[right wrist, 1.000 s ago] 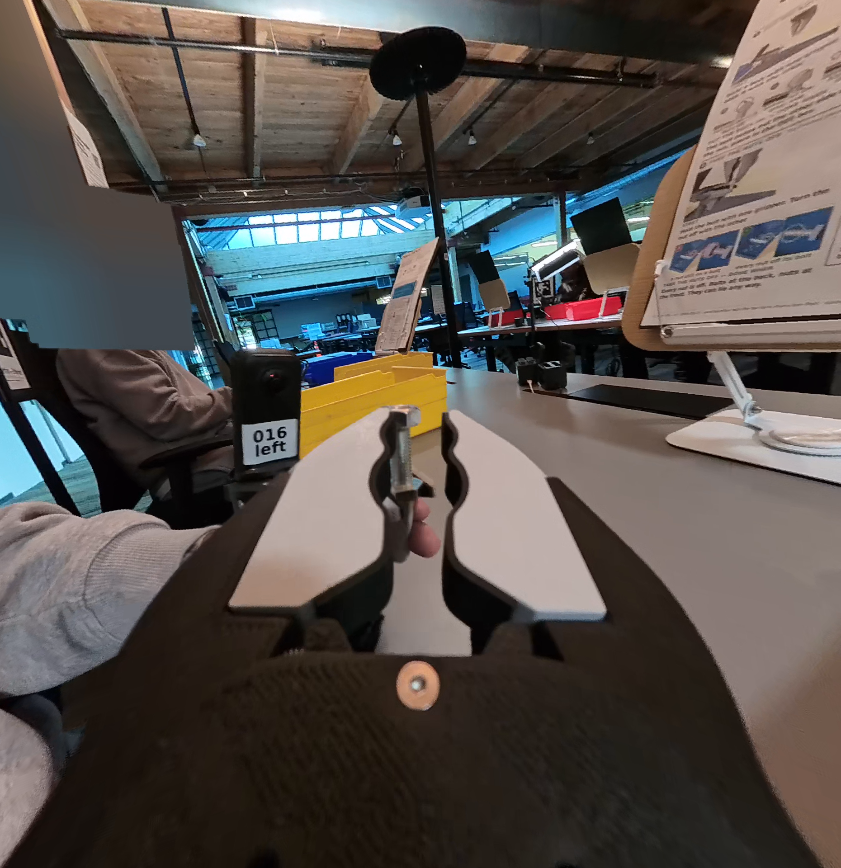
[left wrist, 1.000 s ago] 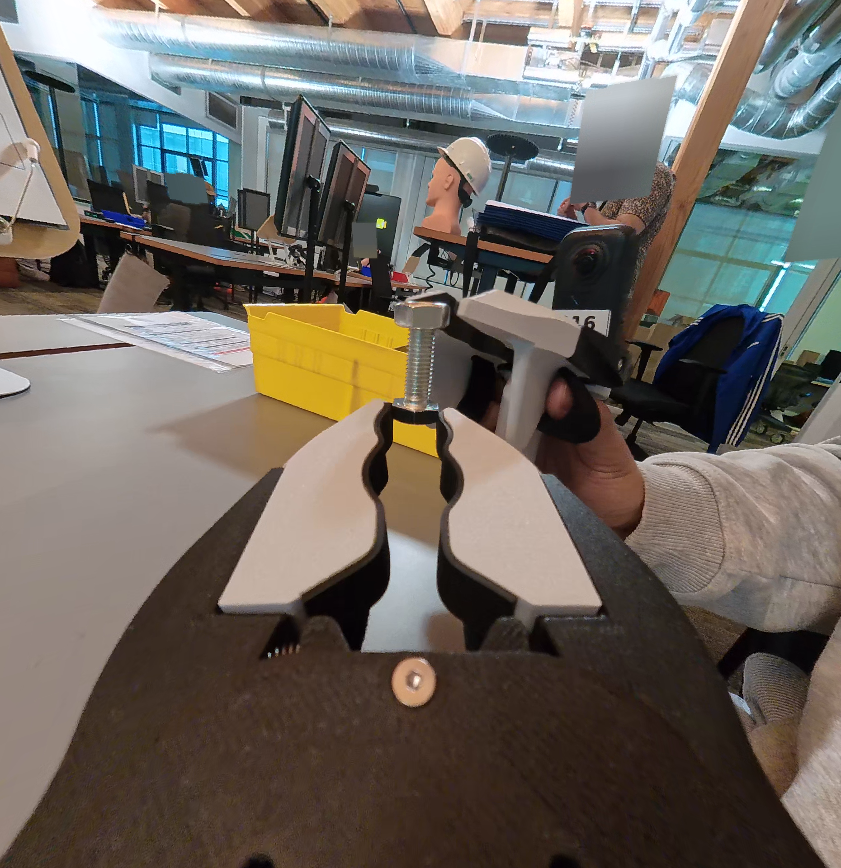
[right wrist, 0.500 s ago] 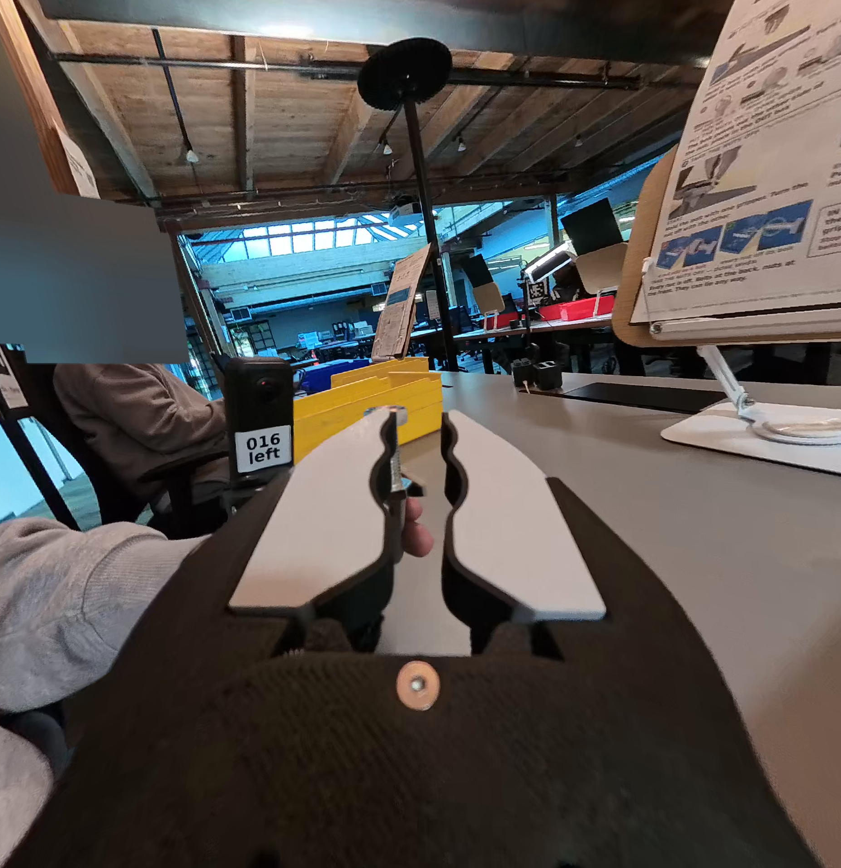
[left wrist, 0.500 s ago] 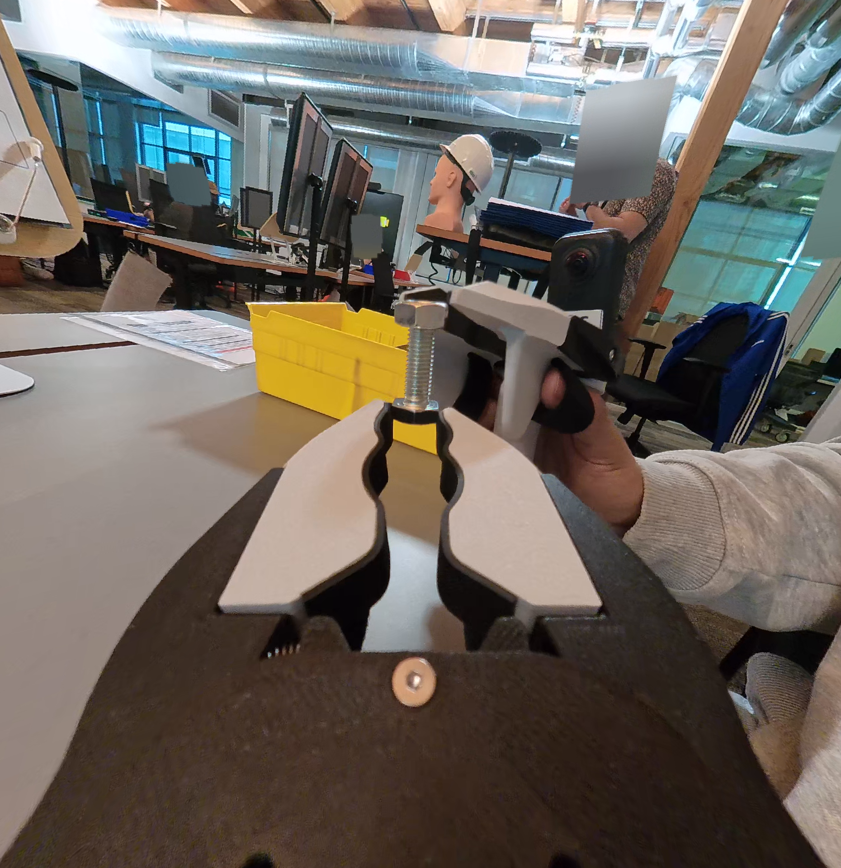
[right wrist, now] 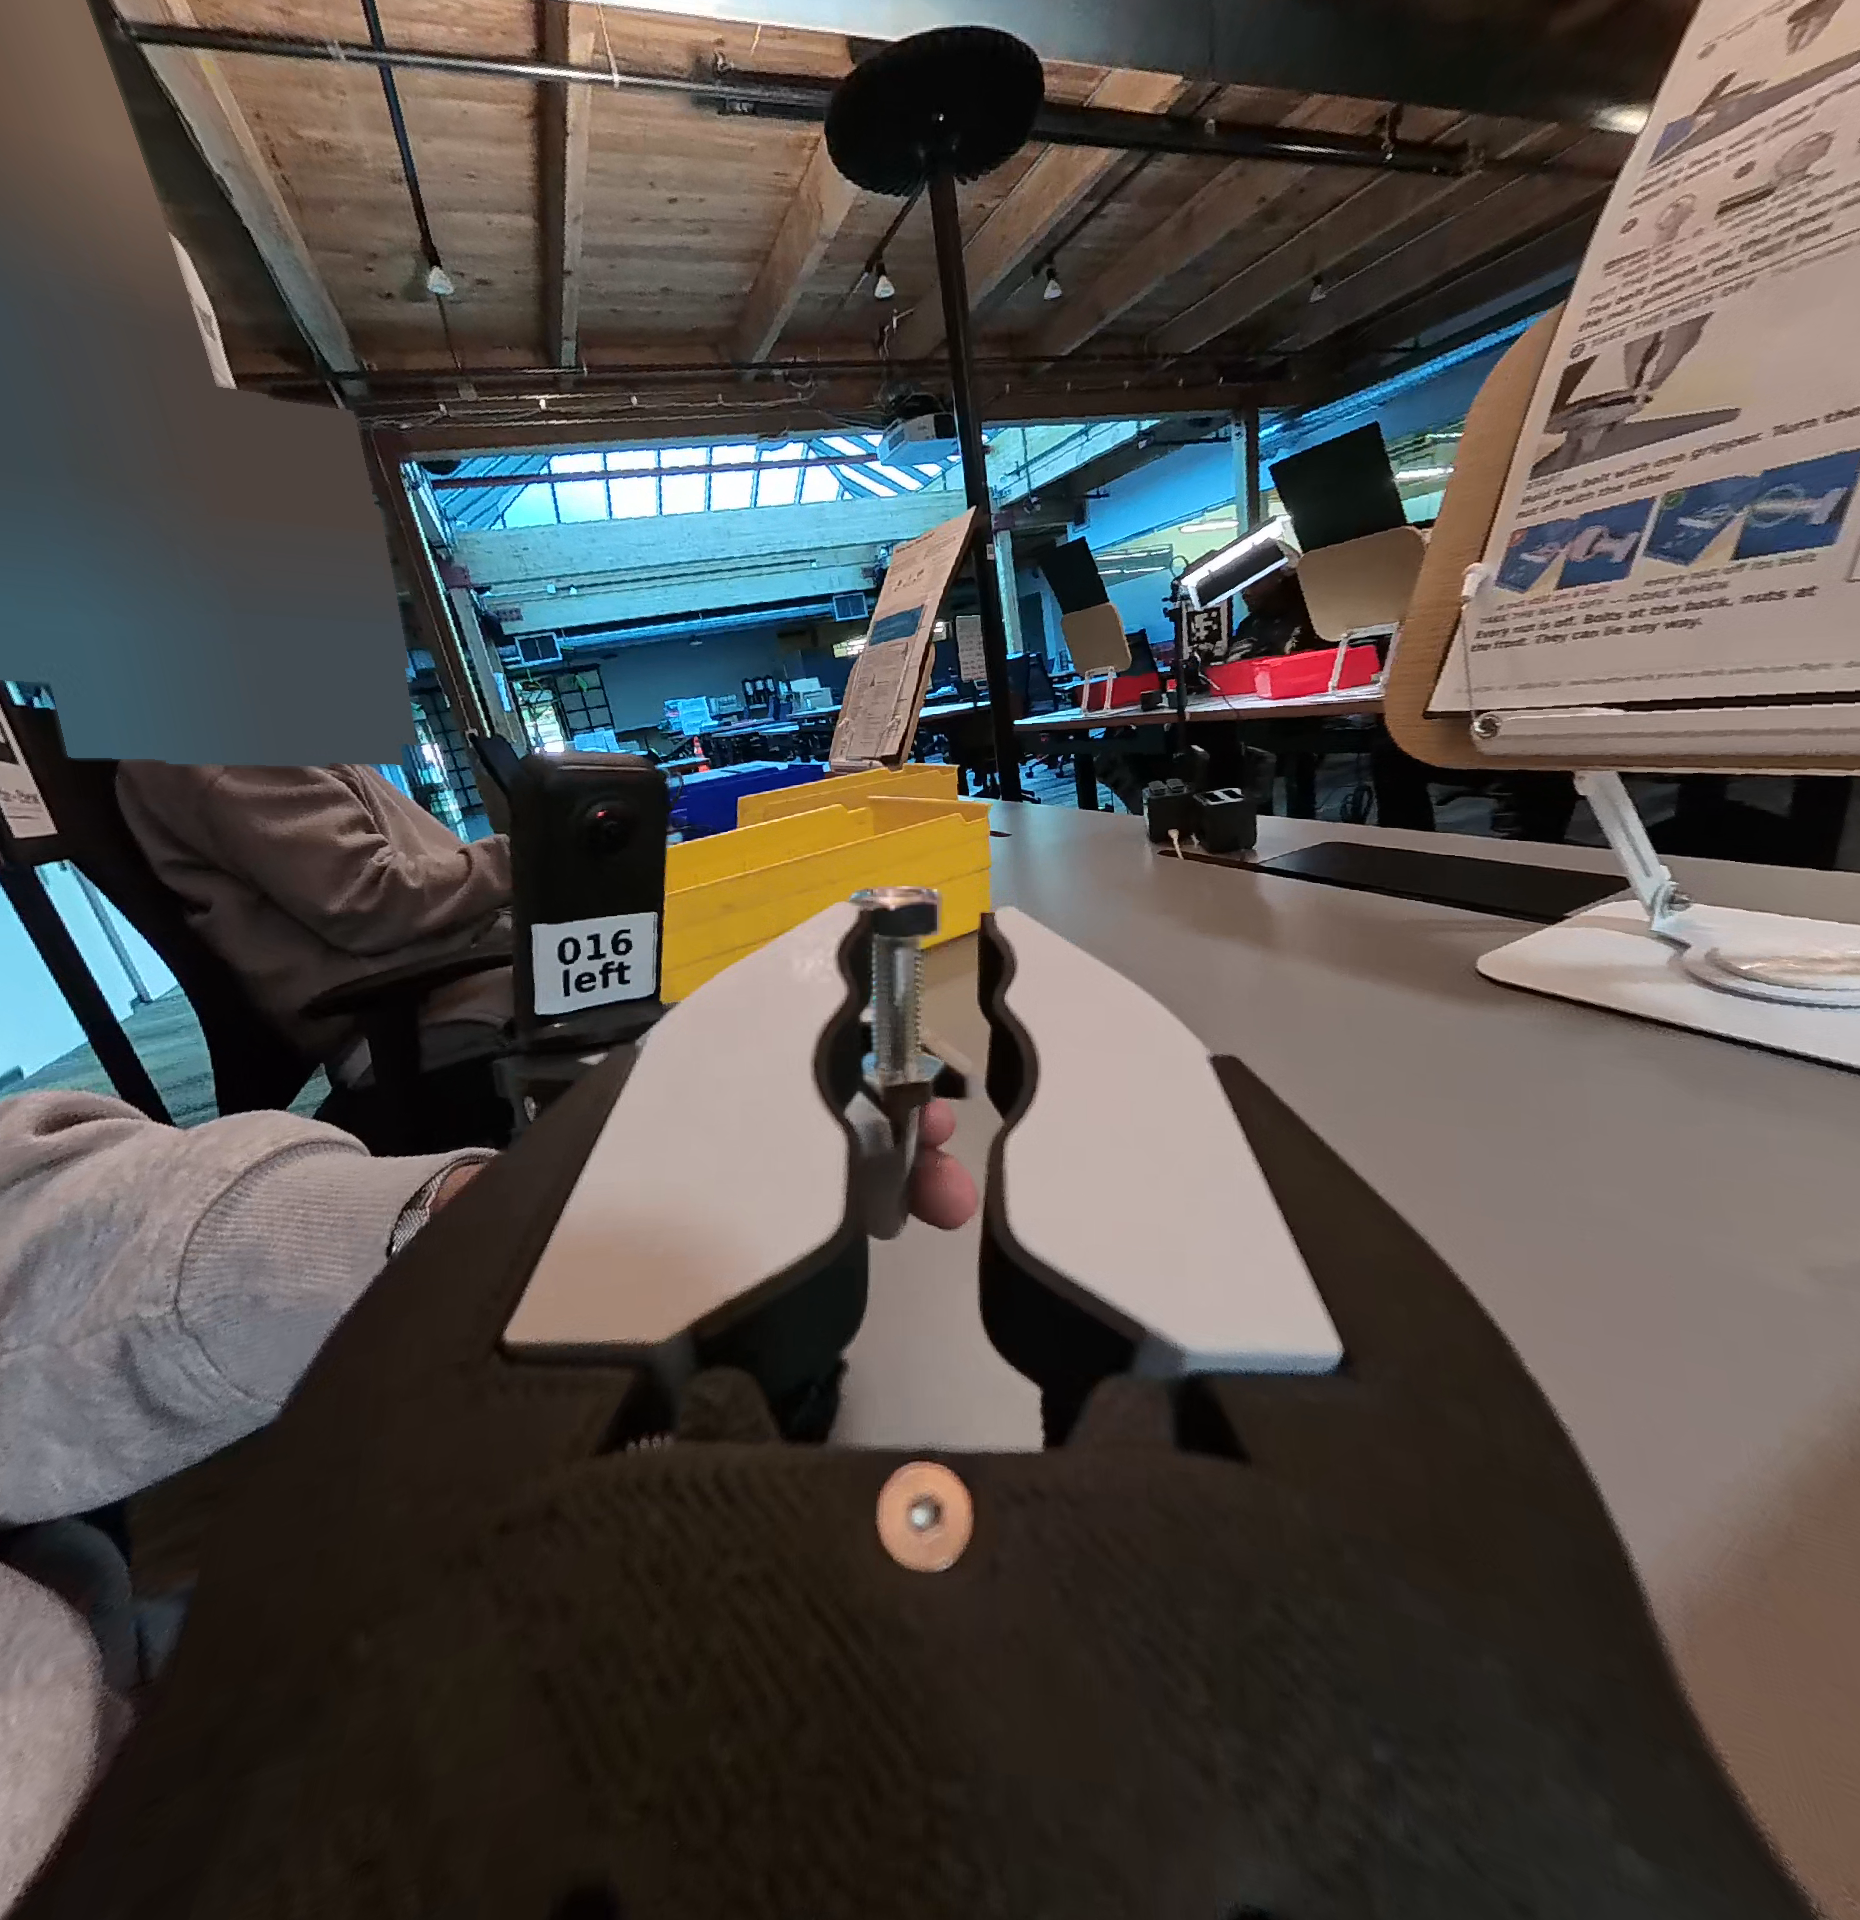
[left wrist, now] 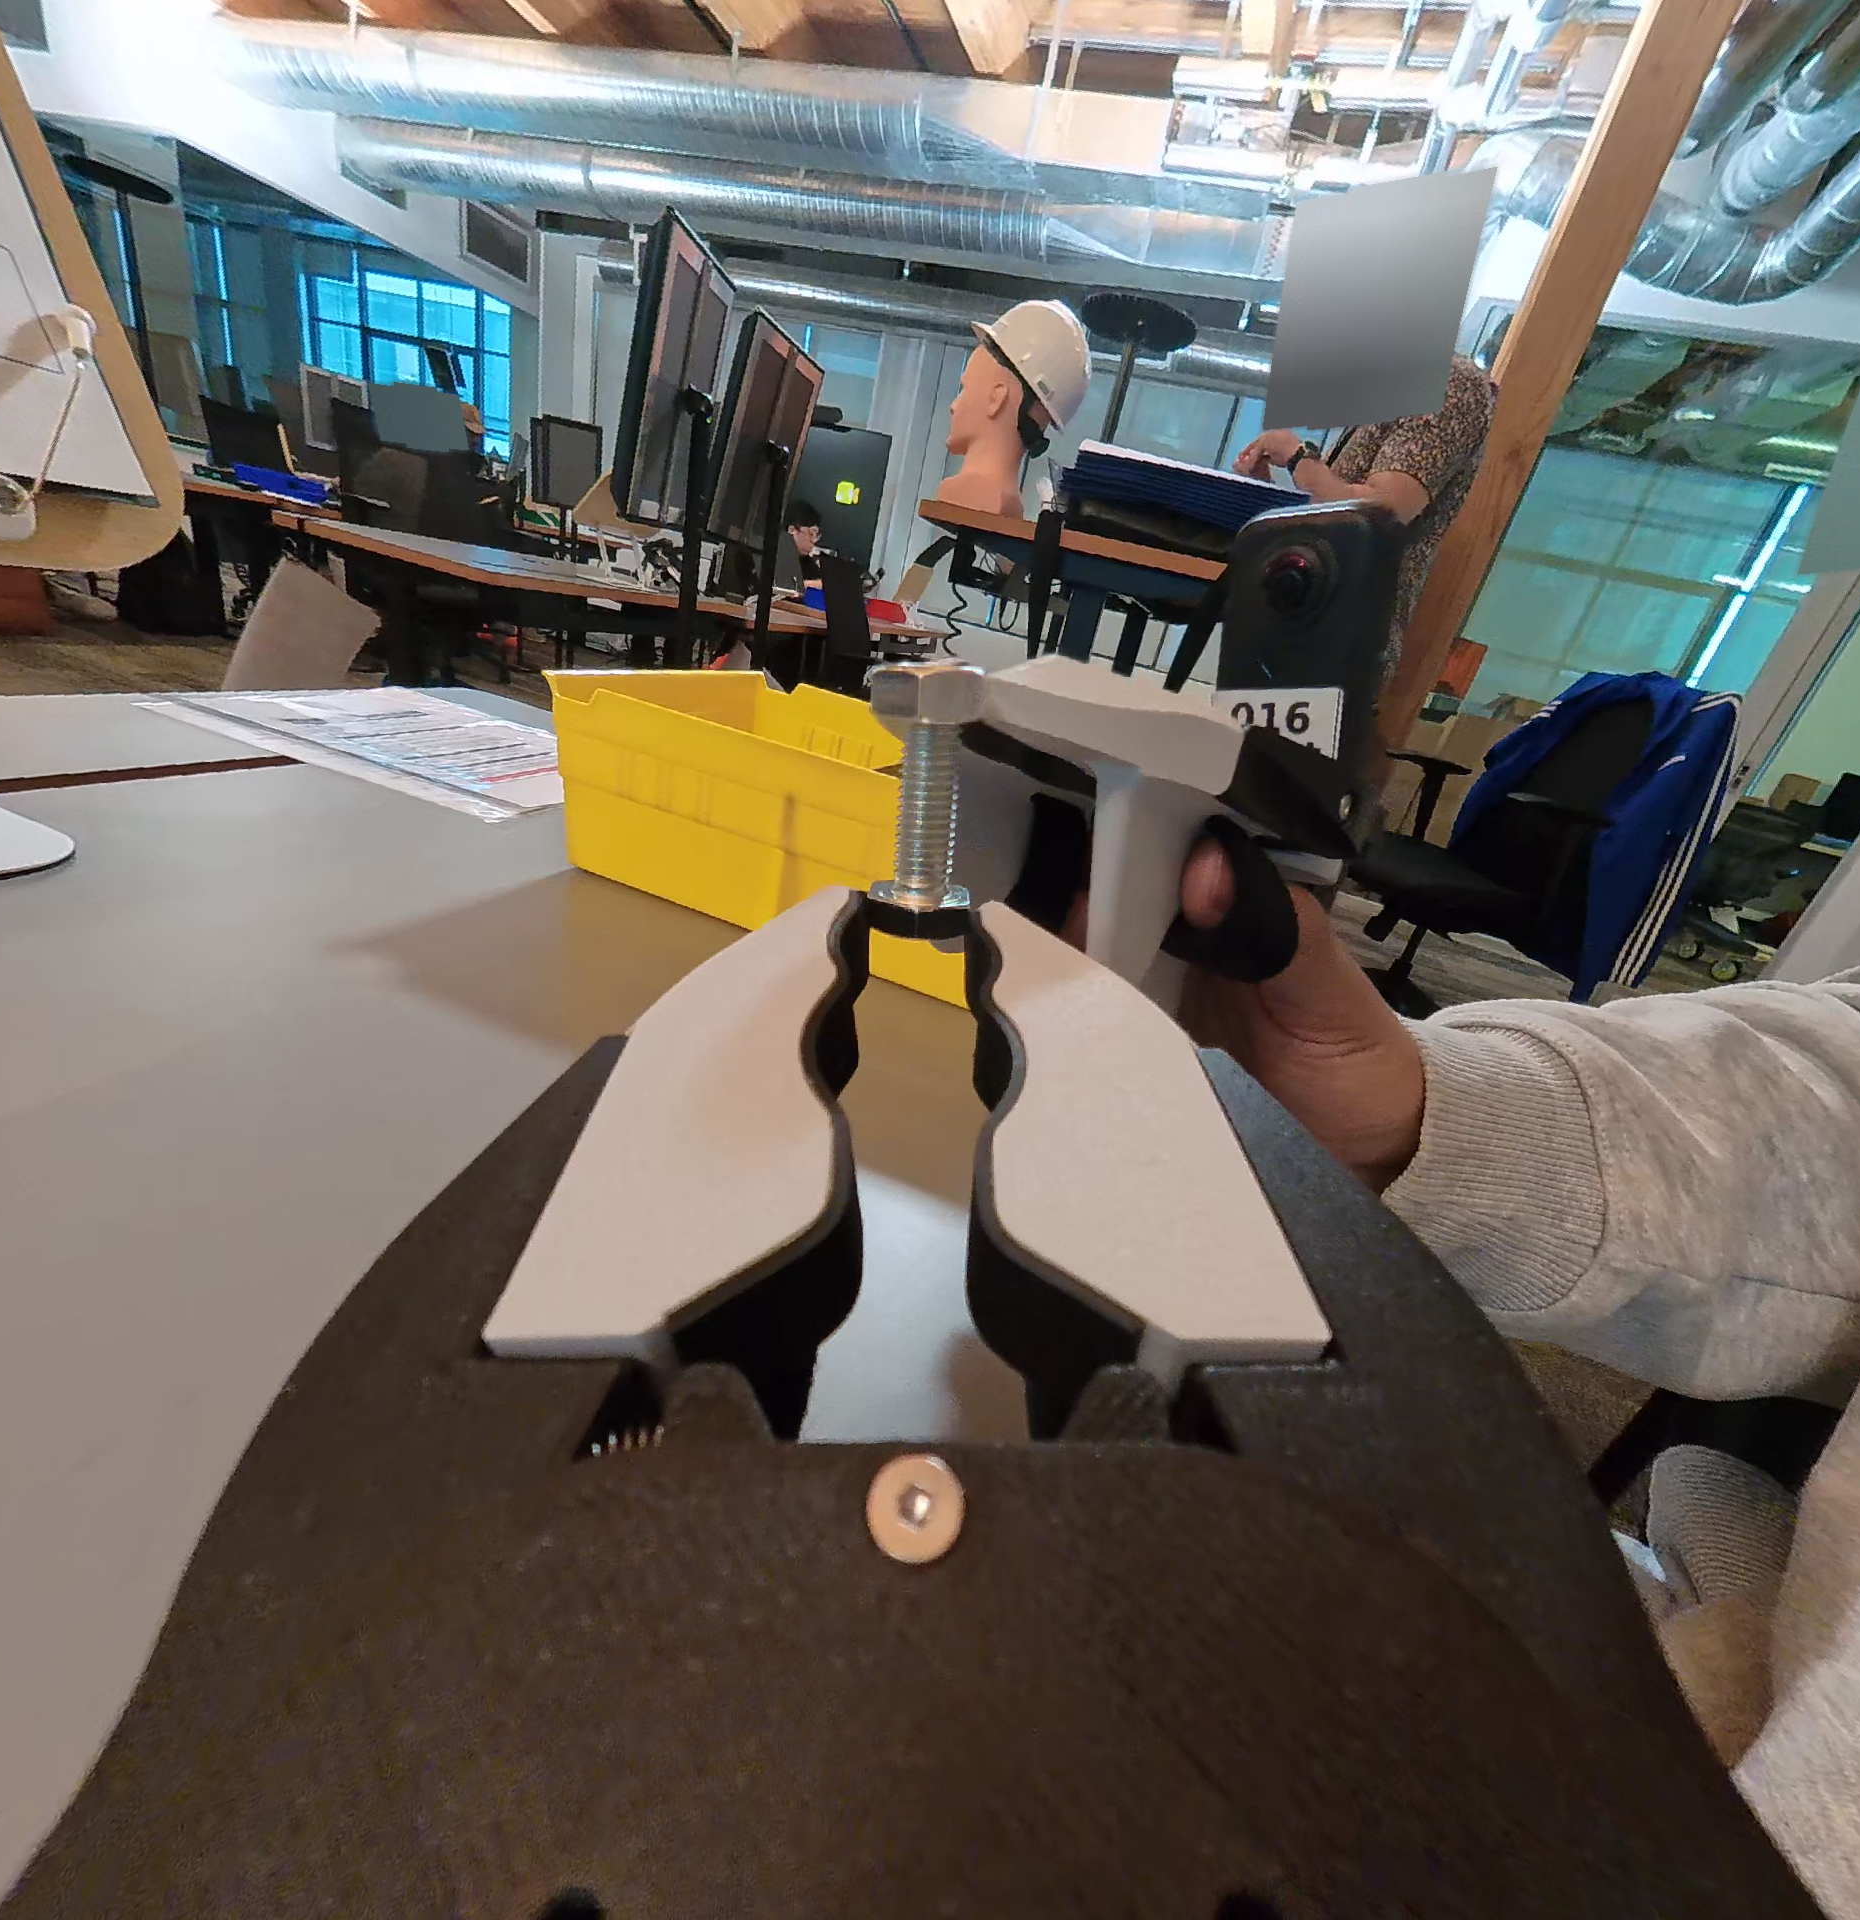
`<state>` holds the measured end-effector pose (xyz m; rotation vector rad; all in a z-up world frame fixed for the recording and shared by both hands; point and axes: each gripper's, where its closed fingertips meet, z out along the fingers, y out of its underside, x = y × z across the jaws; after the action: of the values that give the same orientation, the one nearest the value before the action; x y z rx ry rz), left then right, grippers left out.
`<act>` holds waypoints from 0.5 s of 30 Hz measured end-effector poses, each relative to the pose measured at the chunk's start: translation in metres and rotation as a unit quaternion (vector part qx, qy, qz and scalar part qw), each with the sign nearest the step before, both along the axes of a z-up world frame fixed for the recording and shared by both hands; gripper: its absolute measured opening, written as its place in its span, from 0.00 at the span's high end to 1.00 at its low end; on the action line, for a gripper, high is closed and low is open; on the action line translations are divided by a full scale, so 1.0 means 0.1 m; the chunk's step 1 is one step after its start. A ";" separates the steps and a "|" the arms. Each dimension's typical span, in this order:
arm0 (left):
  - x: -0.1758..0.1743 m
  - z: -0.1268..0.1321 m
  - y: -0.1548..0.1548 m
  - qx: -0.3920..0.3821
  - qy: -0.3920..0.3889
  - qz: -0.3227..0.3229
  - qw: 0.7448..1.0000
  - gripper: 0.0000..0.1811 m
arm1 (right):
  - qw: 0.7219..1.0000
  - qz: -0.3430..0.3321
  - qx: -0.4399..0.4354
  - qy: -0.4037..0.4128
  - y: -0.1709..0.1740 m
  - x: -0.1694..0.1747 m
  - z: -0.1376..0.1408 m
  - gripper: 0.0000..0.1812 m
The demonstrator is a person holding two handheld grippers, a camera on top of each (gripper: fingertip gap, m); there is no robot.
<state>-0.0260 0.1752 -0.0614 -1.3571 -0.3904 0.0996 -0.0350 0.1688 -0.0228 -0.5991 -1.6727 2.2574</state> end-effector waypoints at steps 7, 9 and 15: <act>0.01 -0.01 0.01 -0.004 0.001 -0.001 1.000 0.90 | 1.000 0.009 -0.011 0.001 0.00 0.03 0.03 0.88; 0.01 -0.01 0.01 -0.005 0.002 -0.002 1.000 0.90 | 1.000 0.012 0.005 0.011 -0.05 0.05 0.02 0.88; 0.01 -0.01 0.01 -0.002 0.001 -0.001 1.000 0.90 | 1.000 0.002 0.017 0.013 -0.05 0.04 -0.01 0.90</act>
<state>-0.0253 0.1761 -0.0621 -1.3616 -0.3869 0.1007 -0.0314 0.1635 -0.0238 -0.5551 -1.6985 2.2252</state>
